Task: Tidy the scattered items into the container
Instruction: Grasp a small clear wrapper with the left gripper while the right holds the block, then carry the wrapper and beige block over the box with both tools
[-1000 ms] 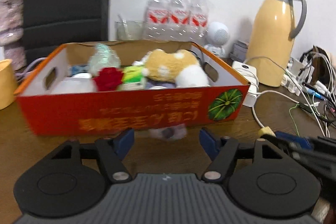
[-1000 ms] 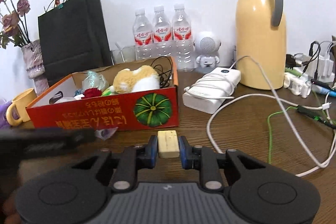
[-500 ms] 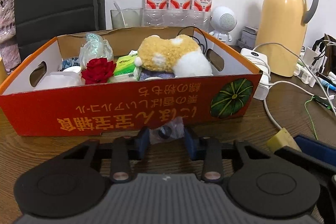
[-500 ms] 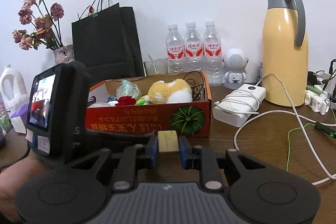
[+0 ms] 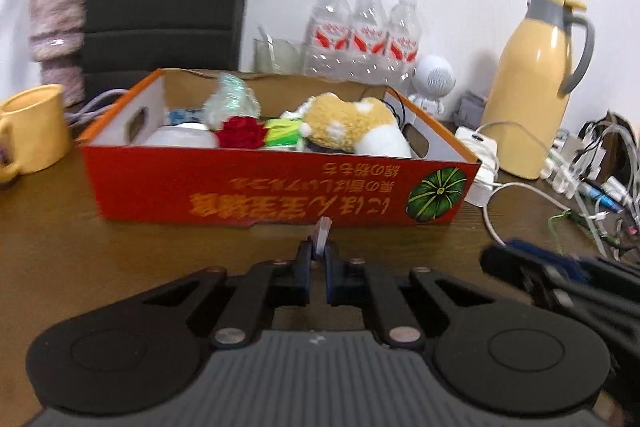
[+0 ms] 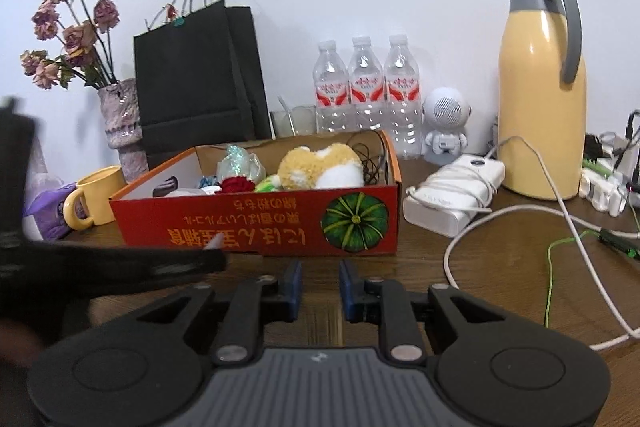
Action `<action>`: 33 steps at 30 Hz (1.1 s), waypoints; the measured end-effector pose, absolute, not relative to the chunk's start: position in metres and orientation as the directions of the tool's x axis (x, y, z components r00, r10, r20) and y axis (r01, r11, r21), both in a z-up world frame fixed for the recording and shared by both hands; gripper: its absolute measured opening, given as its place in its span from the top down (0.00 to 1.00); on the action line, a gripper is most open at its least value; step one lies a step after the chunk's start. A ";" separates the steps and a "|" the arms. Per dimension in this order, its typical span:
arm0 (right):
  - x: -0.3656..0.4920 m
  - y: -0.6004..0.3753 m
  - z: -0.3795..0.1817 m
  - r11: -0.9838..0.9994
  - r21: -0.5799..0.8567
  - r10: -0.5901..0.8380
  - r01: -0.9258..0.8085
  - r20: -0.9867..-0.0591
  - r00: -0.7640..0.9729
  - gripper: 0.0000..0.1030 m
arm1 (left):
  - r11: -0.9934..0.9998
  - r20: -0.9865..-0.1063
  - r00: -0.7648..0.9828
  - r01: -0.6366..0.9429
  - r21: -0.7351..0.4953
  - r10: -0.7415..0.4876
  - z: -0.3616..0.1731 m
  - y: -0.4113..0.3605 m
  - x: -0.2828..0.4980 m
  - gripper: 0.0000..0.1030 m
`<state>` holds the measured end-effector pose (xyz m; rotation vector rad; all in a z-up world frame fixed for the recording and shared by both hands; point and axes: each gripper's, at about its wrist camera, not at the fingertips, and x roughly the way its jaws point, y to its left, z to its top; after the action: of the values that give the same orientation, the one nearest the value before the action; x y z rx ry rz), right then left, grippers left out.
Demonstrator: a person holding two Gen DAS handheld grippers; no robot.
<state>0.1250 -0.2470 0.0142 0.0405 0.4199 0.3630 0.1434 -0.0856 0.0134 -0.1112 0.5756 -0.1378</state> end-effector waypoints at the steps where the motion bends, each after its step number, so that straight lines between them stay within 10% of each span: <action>1: 0.122 -0.245 0.015 0.932 0.103 0.361 -0.349 -0.378 0.853 0.84 | 0.986 -0.523 0.838 0.096 -0.139 -0.155 0.016 -0.081 0.132 0.93; 14: 0.112 -0.232 -0.003 0.963 0.025 0.238 -0.267 -0.537 0.810 0.66 | 0.995 -0.474 0.878 0.024 -0.102 -0.070 0.036 -0.021 0.031 0.93; 25: 0.124 -0.231 -0.006 0.969 0.034 0.212 -0.243 -0.614 0.760 0.81 | 0.992 -0.452 0.888 0.036 -0.119 -0.087 0.036 -0.018 0.016 0.93; 33: 0.035 -0.210 0.036 0.939 0.048 0.327 -0.340 -0.428 0.843 0.81 | 0.999 -0.322 0.947 0.034 0.029 -0.023 0.052 -0.033 -0.026 0.93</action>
<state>0.0353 -0.2096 0.0360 -0.0303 0.4468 0.3521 -0.0260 -0.0331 0.0521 0.0344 0.3270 -0.0291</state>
